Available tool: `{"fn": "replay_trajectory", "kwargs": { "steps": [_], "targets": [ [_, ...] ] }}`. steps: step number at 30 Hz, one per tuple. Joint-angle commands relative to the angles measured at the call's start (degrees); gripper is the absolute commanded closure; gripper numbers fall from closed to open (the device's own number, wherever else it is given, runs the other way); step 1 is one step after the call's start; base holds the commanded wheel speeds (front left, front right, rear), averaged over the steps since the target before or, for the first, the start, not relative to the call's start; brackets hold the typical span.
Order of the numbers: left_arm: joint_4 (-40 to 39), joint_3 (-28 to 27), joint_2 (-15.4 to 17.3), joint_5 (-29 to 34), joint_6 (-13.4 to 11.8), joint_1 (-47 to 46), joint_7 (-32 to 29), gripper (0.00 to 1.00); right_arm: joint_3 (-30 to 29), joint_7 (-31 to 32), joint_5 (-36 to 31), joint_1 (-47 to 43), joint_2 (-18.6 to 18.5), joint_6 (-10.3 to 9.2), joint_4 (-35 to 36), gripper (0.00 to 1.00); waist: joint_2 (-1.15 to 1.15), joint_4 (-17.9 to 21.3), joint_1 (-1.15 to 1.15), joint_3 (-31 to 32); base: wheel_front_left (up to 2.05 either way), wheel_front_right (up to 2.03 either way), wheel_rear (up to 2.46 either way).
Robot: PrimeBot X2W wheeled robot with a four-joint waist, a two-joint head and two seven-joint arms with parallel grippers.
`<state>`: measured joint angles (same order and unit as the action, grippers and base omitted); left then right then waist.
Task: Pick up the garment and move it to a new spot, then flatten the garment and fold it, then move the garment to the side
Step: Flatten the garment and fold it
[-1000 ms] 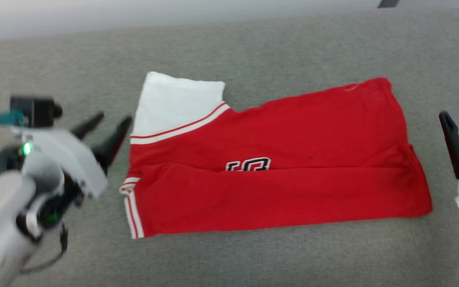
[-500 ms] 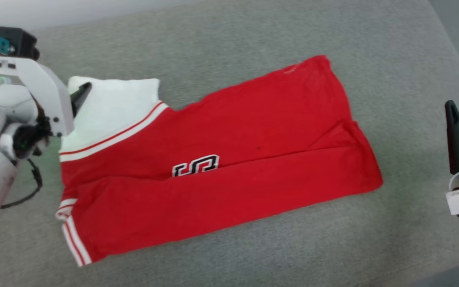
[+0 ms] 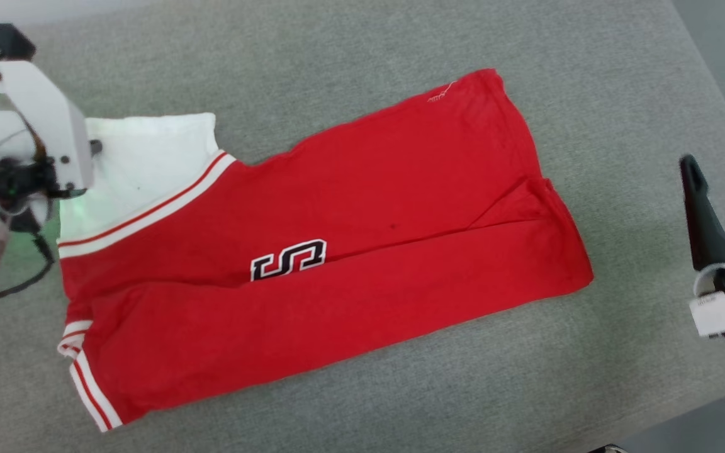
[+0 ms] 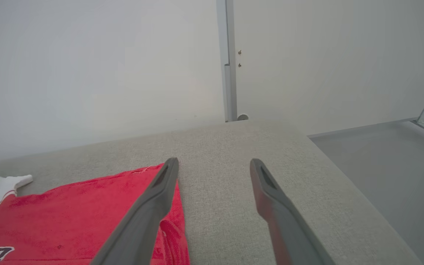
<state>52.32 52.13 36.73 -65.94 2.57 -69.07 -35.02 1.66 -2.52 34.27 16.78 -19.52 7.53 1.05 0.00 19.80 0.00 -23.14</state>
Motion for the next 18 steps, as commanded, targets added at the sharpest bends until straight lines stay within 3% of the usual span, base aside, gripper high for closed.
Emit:
{"fn": "replay_trajectory", "kwargs": {
  "steps": [1, 7, 13, 18],
  "targets": [
    [0.4, 0.7, -1.1, 0.1, 0.4, 0.9, -0.2, 1.00, 1.0, 0.7, 0.0, 1.8, -0.6, -0.09, 0.1, 0.00, 0.00, -0.7, 0.00, -0.7, 0.00, 0.00, 0.00],
    [0.7, 0.0, -3.3, -0.1, 1.3, -1.7, 1.8, 1.00, 8.8, 7.9, 2.7, 12.0, -5.0, -0.09, -4.2, 0.00, 0.00, -3.2, 0.00, -3.1, 0.00, 0.00, 0.00],
    [0.6, 0.2, -5.8, 0.8, 2.8, -4.8, 4.1, 1.00, 19.4, 18.1, 5.8, 26.5, -10.6, -0.09, -14.8, 0.00, 0.00, -7.1, 0.00, -5.6, 0.00, 0.00, 0.00],
    [0.3, 0.7, -7.4, 1.1, 3.7, -5.5, 5.3, 1.00, 24.4, 25.2, 9.1, 35.5, -11.0, -0.09, -24.4, 0.00, 0.00, -9.7, 0.00, -6.8, 0.00, 0.00, 0.00]
  ]
}}
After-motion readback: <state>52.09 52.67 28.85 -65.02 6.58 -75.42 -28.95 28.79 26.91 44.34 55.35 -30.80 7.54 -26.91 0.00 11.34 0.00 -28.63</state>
